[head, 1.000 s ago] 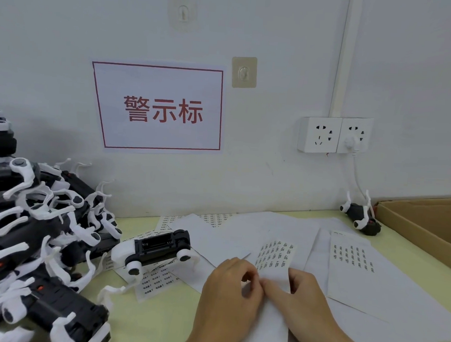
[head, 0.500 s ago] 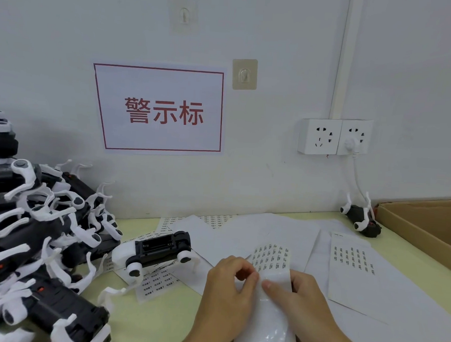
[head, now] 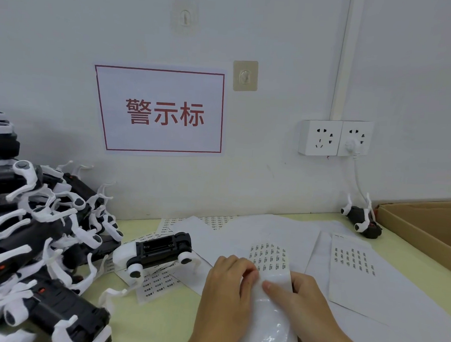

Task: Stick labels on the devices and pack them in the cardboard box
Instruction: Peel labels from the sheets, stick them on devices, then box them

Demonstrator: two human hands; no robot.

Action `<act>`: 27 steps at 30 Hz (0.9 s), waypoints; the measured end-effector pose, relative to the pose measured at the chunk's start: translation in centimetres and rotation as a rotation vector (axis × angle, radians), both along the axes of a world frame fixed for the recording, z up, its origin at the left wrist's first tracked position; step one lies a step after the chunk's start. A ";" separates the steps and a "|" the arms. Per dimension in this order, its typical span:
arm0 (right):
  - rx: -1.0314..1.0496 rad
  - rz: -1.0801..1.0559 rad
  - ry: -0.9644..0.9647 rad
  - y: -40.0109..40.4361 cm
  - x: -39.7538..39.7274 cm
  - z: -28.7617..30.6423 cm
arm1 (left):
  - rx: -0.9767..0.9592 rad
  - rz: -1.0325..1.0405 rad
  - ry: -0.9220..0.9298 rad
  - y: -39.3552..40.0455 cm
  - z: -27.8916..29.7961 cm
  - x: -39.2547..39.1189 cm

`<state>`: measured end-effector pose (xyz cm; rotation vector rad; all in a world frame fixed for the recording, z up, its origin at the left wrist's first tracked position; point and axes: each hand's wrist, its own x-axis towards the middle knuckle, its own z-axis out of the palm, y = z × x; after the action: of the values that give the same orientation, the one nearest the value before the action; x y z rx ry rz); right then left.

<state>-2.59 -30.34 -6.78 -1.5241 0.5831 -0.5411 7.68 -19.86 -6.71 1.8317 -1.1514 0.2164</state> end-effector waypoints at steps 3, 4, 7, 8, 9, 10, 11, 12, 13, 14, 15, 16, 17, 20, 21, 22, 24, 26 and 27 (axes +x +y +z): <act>0.007 0.006 0.005 0.1 0.0 0.1 | 0.003 0.009 -0.001 0.0 0.0 0.1; 0.007 0.006 0.010 0.1 0.0 0.1 | 0.014 0.013 -0.005 0.0 0.0 0.1; -0.003 0.018 0.036 0.3 -0.2 0.4 | 0.039 0.043 -0.001 0.0 0.0 0.1; -0.020 0.020 0.051 0.3 -0.2 0.5 | 0.020 0.058 0.032 0.0 0.0 0.1; -0.043 0.018 0.070 0.4 -0.2 0.6 | -0.012 0.074 0.087 0.1 0.1 0.0; -0.064 0.010 0.088 0.5 -0.3 0.7 | -0.048 0.087 0.151 0.1 0.1 0.1; -0.079 0.002 0.102 0.5 -0.3 0.8 | -0.082 0.096 0.216 0.1 0.1 0.1; -0.093 -0.005 0.110 0.6 -0.3 0.9 | -0.116 0.101 0.277 0.0 0.1 0.3; -0.111 -0.009 0.112 0.7 -0.3 0.9 | -0.154 0.100 0.332 0.0 0.2 0.4; -0.136 -0.016 0.113 0.7 -0.3 0.9 | -0.187 0.097 0.378 0.0 0.2 0.4; -0.161 -0.026 0.113 0.8 -0.4 1.0 | -0.209 0.093 0.410 0.1 0.2 0.5; -0.177 -0.039 0.112 0.8 -0.4 1.0 | -0.221 0.088 0.428 0.1 0.3 0.5; -0.184 -0.053 0.111 0.8 -0.4 1.0 | -0.230 0.083 0.436 0.1 0.3 0.5; -0.194 -0.081 0.109 0.9 -0.3 1.2 | -0.243 0.077 0.438 0.1 0.4 0.4; -0.190 -0.086 0.106 0.9 -0.3 1.2 | -0.240 0.076 0.436 0.1 0.3 0.4; -0.184 -0.091 0.100 1.0 -0.2 1.2 | -0.238 0.075 0.433 0.1 0.3 0.4; -0.179 -0.107 0.092 0.9 -0.1 1.1 | -0.238 0.077 0.420 0.1 0.3 0.4; -0.177 -0.118 0.075 0.9 0.0 0.9 | -0.248 0.084 0.415 0.1 0.4 0.4; -0.156 -0.116 0.064 0.8 0.0 0.9 | -0.249 0.088 0.416 0.0 0.5 0.3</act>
<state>-2.60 -29.50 -5.90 -1.6671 0.6951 -0.6415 8.02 -19.84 -6.26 1.6095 -0.7209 0.0228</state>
